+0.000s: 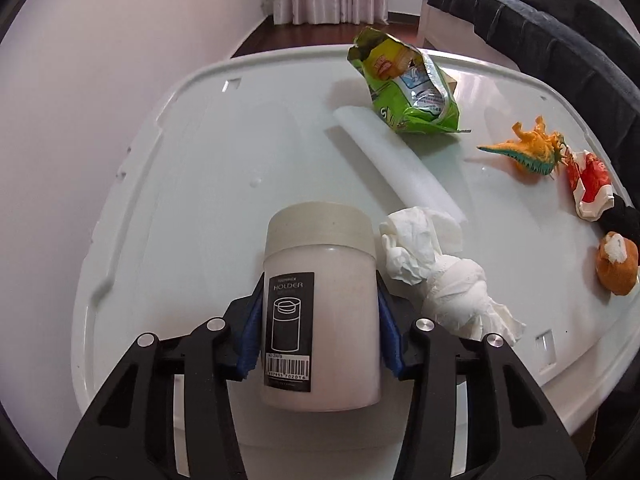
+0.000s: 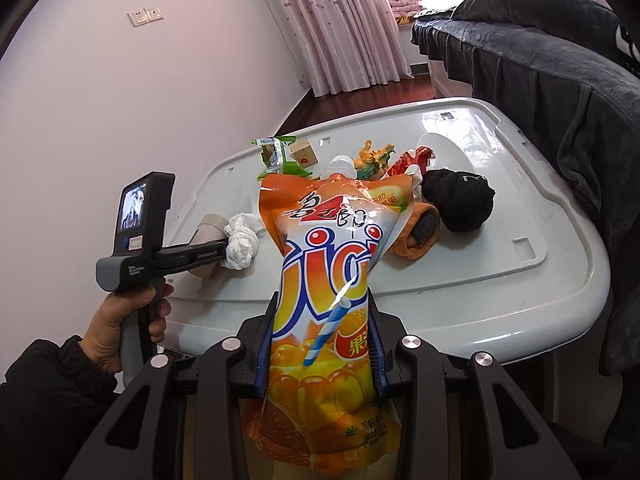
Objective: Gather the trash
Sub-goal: 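Carry the pouch and jar over the box and open both grippers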
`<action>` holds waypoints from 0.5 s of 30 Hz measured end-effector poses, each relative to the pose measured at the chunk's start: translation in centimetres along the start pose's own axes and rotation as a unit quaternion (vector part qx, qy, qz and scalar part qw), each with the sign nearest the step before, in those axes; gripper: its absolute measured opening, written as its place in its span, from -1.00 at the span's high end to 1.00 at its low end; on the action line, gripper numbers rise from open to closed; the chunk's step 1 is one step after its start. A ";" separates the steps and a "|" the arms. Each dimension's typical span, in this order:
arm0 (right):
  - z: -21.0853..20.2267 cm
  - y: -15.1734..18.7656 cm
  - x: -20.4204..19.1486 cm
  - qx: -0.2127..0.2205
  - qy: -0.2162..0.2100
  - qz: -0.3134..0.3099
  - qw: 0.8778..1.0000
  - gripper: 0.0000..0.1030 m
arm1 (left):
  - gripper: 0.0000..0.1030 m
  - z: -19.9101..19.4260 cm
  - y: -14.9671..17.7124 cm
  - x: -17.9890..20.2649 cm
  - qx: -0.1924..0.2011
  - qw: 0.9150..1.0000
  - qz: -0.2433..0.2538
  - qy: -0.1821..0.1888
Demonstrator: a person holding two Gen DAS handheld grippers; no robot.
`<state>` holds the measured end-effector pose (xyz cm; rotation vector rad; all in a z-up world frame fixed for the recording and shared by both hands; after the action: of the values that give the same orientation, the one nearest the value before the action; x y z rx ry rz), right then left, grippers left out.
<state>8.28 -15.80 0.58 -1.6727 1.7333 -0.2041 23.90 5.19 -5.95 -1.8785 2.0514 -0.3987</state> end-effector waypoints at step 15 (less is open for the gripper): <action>-0.3 -0.1 -0.3 0.013 0.010 -0.009 1.000 0.27 | 0.10 -8.9 0.3 0.4 0.145 0.989 -0.026 -0.004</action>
<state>8.22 -15.62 0.97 -1.6726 1.7237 -0.2505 19.84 4.71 1.93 -1.7557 1.8267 -0.6638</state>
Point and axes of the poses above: each gripper's, at about its wrist camera, not at the fingertips, and z roughly the way its jaws point, x to its right, y to its underside, the point moved 6 cm from there along z, roughly the way its jaws point, and after that the axes turned 6 degrees about -x, right-handed, at the moved point
